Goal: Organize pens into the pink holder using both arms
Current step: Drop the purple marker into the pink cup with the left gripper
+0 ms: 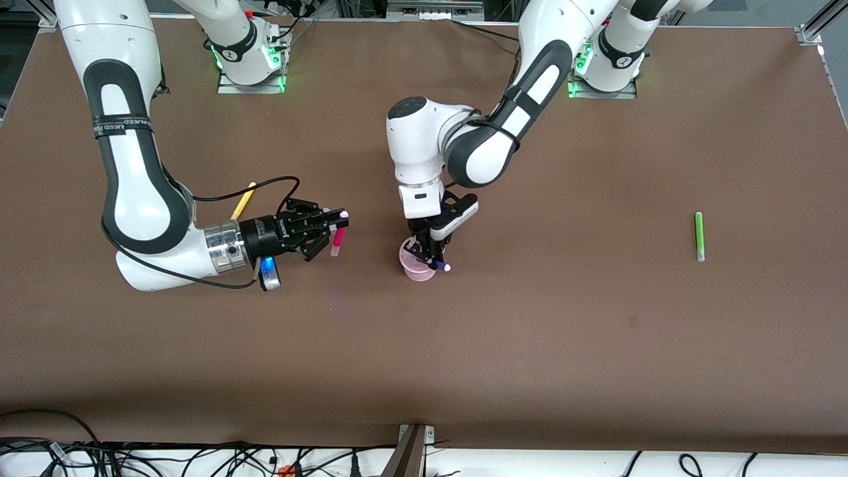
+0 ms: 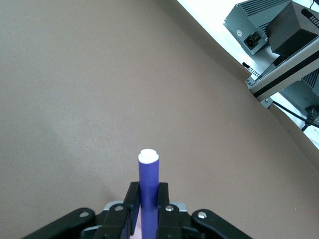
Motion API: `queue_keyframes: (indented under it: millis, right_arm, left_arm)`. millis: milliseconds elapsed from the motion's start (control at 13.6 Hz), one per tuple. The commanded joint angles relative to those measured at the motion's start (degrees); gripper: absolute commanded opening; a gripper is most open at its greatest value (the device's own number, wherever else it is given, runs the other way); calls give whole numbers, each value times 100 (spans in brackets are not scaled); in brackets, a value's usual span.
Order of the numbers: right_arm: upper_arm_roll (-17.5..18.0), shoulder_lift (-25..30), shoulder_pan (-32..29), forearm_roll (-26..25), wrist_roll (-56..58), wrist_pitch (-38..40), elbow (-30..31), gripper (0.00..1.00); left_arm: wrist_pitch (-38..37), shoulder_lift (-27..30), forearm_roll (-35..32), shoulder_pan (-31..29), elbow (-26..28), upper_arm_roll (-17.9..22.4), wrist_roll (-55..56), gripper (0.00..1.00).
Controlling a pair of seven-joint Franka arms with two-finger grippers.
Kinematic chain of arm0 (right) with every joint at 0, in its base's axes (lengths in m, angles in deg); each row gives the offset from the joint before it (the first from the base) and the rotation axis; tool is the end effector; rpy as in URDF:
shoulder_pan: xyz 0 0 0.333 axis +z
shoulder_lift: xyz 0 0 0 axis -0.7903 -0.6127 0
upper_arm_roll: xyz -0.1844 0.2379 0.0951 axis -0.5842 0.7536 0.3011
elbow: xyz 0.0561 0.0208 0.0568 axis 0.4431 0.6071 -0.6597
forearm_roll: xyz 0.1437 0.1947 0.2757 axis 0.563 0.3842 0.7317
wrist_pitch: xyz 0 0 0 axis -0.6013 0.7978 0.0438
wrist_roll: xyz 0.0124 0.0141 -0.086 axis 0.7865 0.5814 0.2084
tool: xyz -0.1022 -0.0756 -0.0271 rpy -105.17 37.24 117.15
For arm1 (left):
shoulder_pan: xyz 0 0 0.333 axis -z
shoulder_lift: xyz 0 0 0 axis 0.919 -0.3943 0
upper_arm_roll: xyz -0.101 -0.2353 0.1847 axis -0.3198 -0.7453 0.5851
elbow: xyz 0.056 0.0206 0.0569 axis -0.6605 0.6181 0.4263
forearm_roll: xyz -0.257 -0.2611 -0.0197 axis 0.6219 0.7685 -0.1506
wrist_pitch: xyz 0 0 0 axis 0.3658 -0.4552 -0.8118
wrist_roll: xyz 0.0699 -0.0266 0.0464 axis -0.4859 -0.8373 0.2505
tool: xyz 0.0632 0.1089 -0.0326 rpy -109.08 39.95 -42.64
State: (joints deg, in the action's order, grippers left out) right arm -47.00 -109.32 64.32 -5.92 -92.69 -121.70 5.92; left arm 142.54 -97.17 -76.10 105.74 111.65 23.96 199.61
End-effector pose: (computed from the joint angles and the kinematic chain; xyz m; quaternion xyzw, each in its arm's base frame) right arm 0.6181 0.2347 0.3348 -0.6955 0.3725 0.4694 0.3964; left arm 0.5350 -0.4981 0.2713 0.8643 0.4179 0.2747 0.0543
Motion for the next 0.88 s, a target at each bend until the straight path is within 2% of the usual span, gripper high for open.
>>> queue_keyframes:
  millis: [0, 73, 147, 293, 440, 587, 807]
  right_arm:
    - [41, -6, -77, 178, 68, 96, 11, 0]
    - [41, -15, -77, 222, 77, 105, 11, 0]
    - [41, -15, -77, 231, 77, 96, 11, 0]
    - [41, -24, -77, 231, 68, 96, 11, 0]
    - [41, -76, -42, 240, 68, 44, 11, 0]
    - [41, -190, 37, 379, 77, 0, 11, 0]
    - [50, -279, 283, 670, 68, -324, 11, 0]
  left_arm:
    - [-148, -71, -102, 85, -219, 54, 186, 76]
    - [-253, -53, -93, 85, -227, 54, 195, 94]
    - [-314, -45, -93, 85, -227, 54, 195, 100]
    - [-420, 17, -49, -28, -367, 54, 125, 100]
    - [-500, 200, 213, -466, -526, -33, -285, 100]
    - [-552, 534, 1106, -775, -500, -69, -1363, 100]
    - [-1270, 1140, 2644, -1381, -465, -78, -3532, 100]
